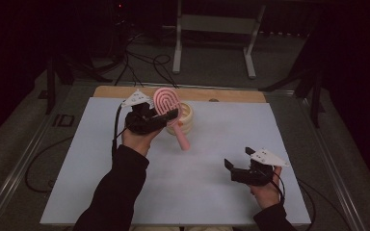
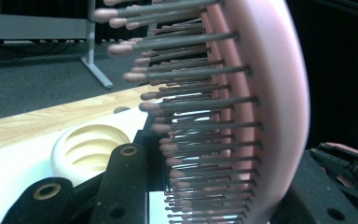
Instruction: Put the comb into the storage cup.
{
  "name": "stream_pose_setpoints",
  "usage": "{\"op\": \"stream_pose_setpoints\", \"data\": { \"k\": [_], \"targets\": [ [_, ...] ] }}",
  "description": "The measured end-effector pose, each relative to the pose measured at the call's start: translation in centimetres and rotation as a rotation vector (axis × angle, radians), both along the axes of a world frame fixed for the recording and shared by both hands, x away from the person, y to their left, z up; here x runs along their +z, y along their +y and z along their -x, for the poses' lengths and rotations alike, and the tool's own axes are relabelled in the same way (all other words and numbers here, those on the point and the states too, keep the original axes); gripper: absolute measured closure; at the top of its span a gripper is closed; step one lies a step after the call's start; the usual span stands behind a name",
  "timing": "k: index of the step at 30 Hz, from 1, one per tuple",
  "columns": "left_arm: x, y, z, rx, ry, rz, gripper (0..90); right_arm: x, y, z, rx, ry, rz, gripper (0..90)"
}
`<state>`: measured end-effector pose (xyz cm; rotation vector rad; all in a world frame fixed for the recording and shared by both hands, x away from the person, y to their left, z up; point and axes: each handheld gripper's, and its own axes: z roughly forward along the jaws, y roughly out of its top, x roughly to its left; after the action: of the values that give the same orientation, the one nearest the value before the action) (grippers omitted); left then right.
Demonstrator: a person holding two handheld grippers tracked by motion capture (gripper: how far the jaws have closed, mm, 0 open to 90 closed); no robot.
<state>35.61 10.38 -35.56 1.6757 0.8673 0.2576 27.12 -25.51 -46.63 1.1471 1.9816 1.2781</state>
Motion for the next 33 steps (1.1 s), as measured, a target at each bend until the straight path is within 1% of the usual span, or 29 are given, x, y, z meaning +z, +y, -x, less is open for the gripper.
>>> {"op": "stream_pose_setpoints", "data": {
  "k": [11, 13, 18, 22, 33],
  "targets": [
    [0.6, 0.2, -0.5, 0.009, -0.006, 0.006, 63.8, 0.0, 0.0, 0.0, -0.002, 0.003, 0.0, 8.6],
    [0.6, 0.2, -0.6, 0.01, -0.005, 0.014, 63.8, 0.0, -0.1, 0.0, -0.002, 0.003, 0.001, 8.7],
    [0.9, 0.3, -0.8, 0.017, -0.005, 0.017, 63.8, -0.1, -0.1, 0.0, -0.002, 0.005, 0.001, 8.7],
    [1.0, 0.3, -1.0, 0.024, -0.008, 0.012, 63.8, -0.2, -0.1, 0.0, -0.001, 0.01, 0.006, 8.6],
    [1.3, 0.5, -1.7, 0.042, -0.016, -0.001, 63.8, -0.1, -0.2, 0.0, -0.002, 0.012, -0.004, 8.7]
  ]
}}
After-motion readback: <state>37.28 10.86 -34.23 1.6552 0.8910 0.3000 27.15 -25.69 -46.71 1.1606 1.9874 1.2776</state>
